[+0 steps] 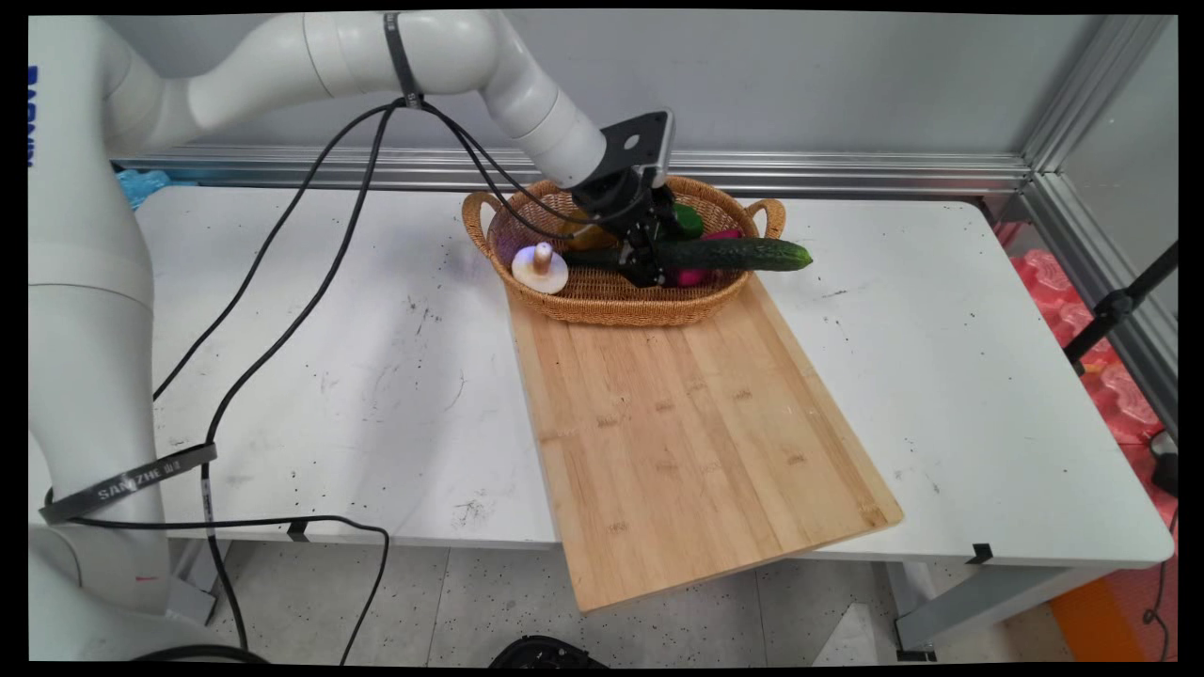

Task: Pick up the cucumber from the vegetable basket, then place the picked object on the cutting board

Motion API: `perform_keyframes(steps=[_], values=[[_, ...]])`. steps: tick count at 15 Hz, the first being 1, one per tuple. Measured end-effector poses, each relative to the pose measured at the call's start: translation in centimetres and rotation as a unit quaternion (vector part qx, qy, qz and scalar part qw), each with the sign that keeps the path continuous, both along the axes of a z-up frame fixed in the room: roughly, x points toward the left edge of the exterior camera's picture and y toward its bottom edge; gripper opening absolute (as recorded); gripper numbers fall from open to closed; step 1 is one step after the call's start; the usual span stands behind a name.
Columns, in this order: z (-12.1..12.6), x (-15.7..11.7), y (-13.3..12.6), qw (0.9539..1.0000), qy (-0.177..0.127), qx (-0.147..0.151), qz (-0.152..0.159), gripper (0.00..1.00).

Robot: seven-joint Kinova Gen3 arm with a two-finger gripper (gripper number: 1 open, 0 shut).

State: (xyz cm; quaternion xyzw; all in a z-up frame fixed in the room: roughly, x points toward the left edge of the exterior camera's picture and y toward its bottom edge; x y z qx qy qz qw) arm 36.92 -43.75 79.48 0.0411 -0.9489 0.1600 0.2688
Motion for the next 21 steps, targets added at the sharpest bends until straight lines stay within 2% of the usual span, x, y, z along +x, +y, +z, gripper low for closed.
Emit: perform_keyframes(steps=[6, 10, 17, 21], values=[[-0.4, -0.6, -0.2, 0.9999, -0.002, 0.004, -0.016, 0.0], [0.6, -0.9, -0.2, 0.9999, -0.004, -0.003, -0.013, 0.0], [5.4, -1.1, 1.0, 0.9998, 0.01, -0.011, 0.016, 0.0], [9.7, -1.7, 2.8, 0.9991, 0.028, -0.011, 0.03, 0.0]])
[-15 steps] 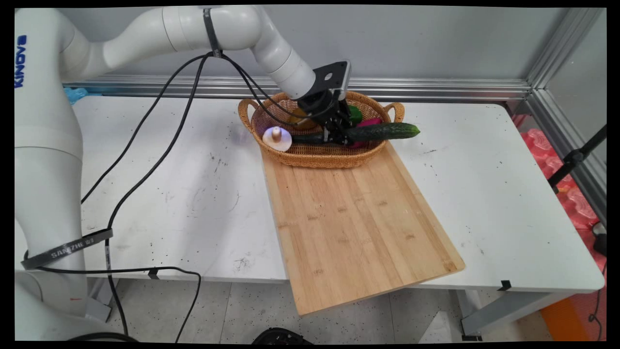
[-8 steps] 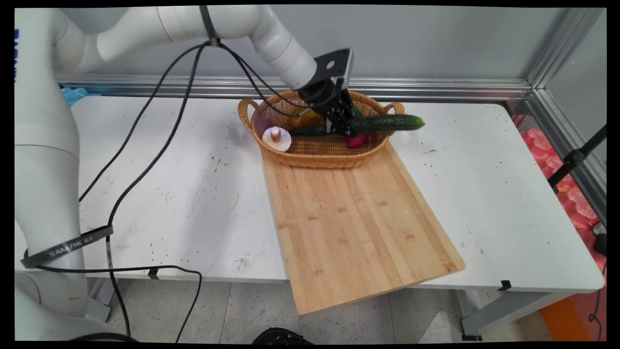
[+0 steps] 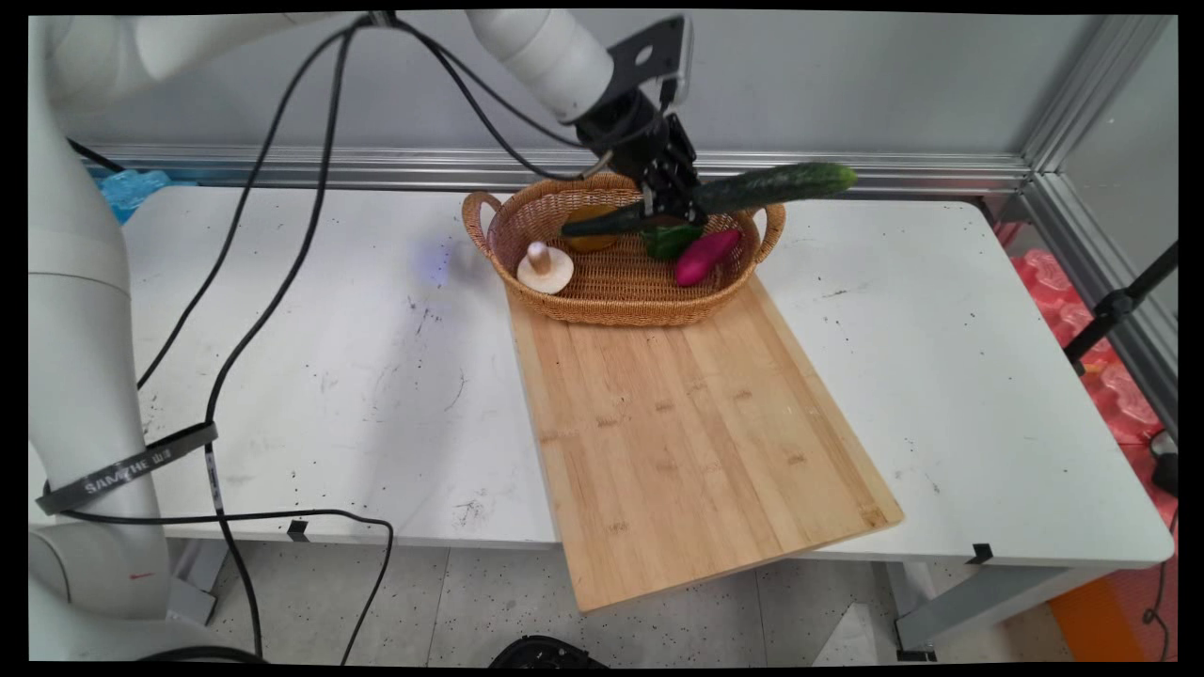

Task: Place the picked object on the cutting board

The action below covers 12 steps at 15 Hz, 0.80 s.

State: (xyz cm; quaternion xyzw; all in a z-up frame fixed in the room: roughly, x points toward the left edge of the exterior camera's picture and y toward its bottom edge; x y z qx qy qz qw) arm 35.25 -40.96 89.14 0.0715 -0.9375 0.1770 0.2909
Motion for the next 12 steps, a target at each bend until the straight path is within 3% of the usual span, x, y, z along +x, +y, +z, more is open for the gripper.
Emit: perform_keyframes(steps=[7, 12], values=[[6.0, -2.1, 4.4, 0.9995, 0.02, 0.021, 0.01, 0.0], [7.2, -3.5, 8.4, 0.9984, 0.008, 0.053, 0.014, 0.0]])
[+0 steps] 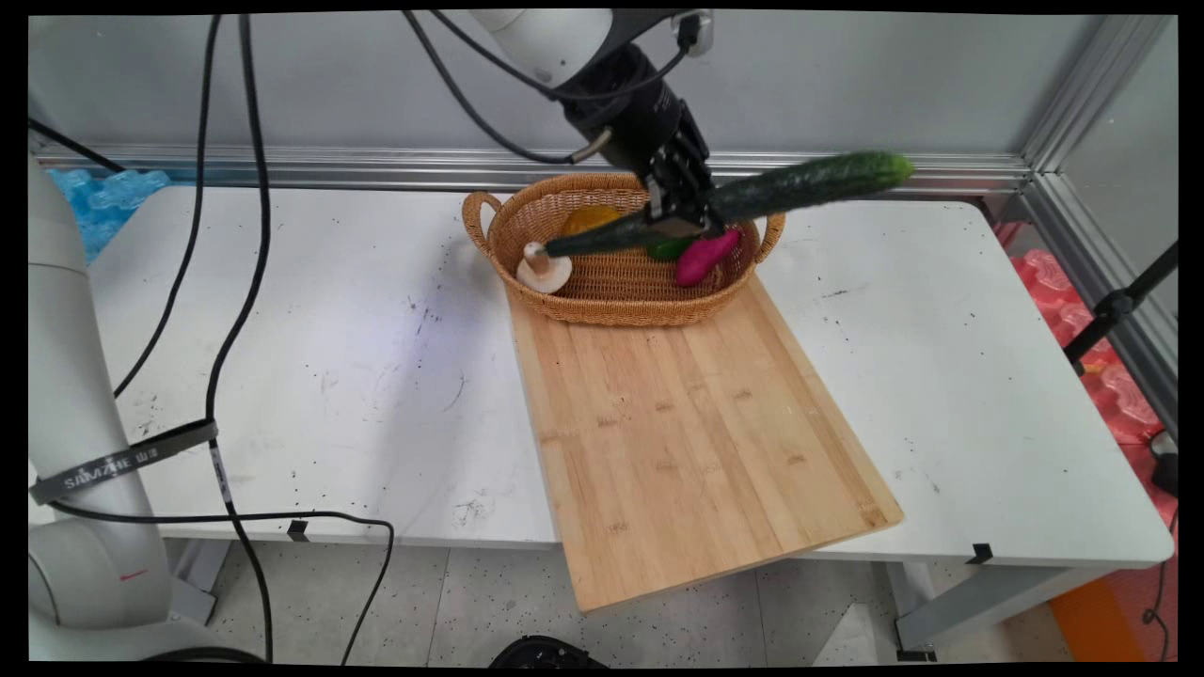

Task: Place the picked object on the cutting board

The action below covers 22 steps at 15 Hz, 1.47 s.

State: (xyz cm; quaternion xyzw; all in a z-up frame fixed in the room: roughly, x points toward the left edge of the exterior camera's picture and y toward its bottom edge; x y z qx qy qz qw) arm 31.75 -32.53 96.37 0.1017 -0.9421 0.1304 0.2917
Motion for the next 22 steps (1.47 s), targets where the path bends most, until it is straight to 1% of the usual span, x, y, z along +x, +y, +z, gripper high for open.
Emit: perform_keyframes(steps=[4, 6, 9, 13, 22], values=[[-0.6, -0.7, 2.0, 0.9997, -0.017, 0.013, -0.007, 0.0], [-1.7, -1.0, 3.0, 0.9992, -0.033, 0.021, -0.011, 0.0], [-4.0, -1.5, 4.0, 0.9978, -0.057, 0.029, -0.015, 0.0], [-7.6, -2.1, 4.2, 0.9951, -0.089, 0.038, -0.019, 0.0], [-13.9, -4.0, 3.3, 0.9889, -0.135, 0.056, -0.026, 0.0]])
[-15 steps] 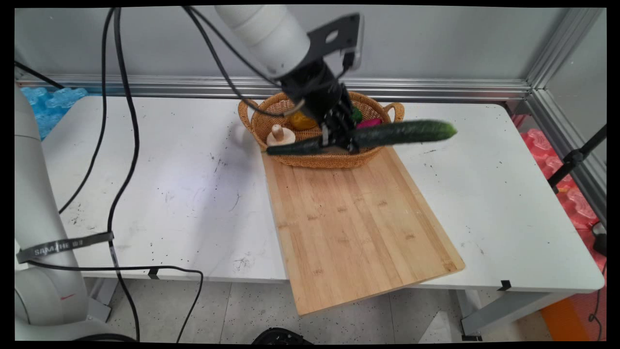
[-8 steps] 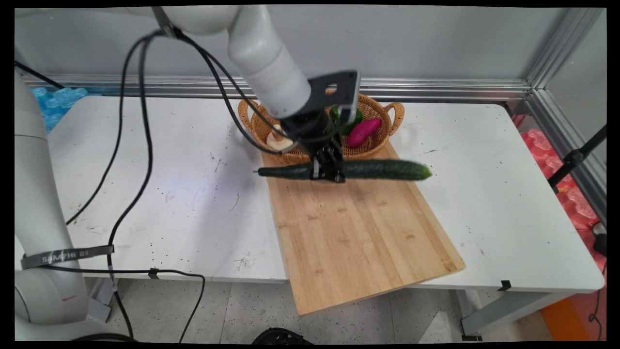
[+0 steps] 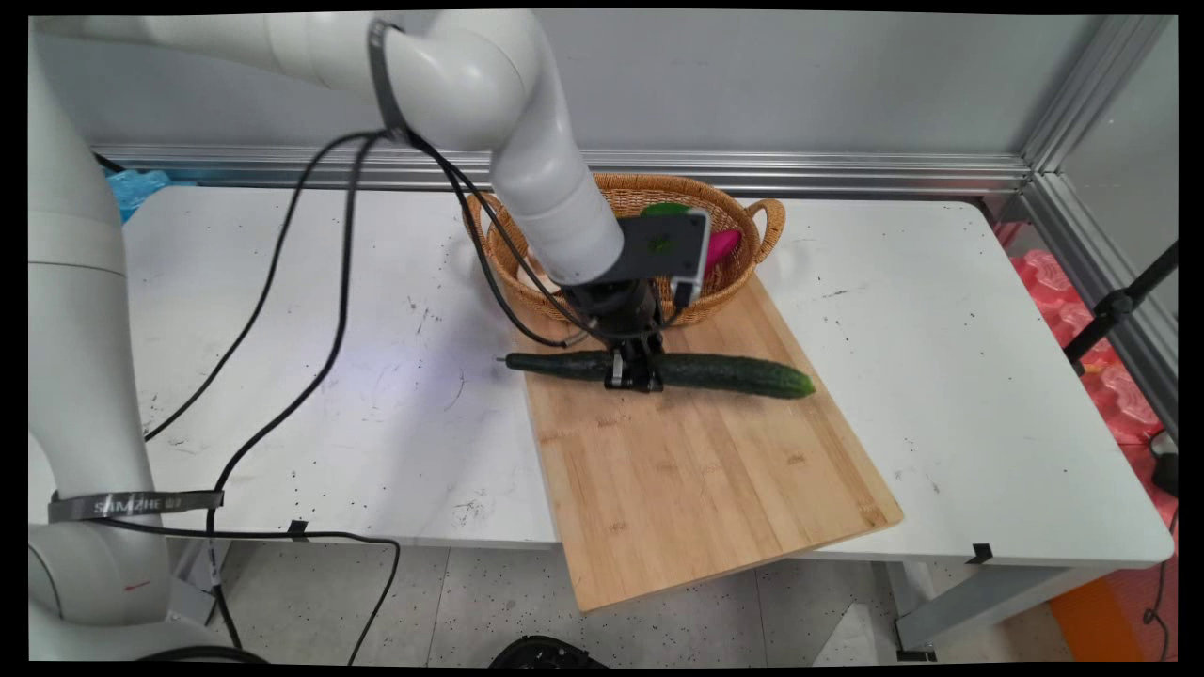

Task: Place the picked object on the cutting board

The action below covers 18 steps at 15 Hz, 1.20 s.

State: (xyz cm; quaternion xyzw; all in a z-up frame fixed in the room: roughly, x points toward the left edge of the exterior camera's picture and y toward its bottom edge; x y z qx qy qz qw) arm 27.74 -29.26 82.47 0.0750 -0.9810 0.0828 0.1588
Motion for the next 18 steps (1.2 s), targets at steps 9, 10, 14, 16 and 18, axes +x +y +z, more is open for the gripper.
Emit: perform_keyframes(steps=[9, 10, 14, 16, 18], values=[[-3.5, -1.4, -0.7, 0.9995, -0.029, 0.012, -0.008, 0.0], [-3.7, -1.5, -0.8, 0.9994, -0.03, 0.012, -0.01, 0.0], [-3.9, -1.8, -0.9, 0.9994, -0.029, 0.01, -0.017, 1.0], [-3.7, -2.0, -1.0, 0.9994, -0.026, 0.008, -0.021, 1.0], [-3.2, -2.0, -1.0, 0.9995, -0.022, 0.008, -0.022, 1.0]])
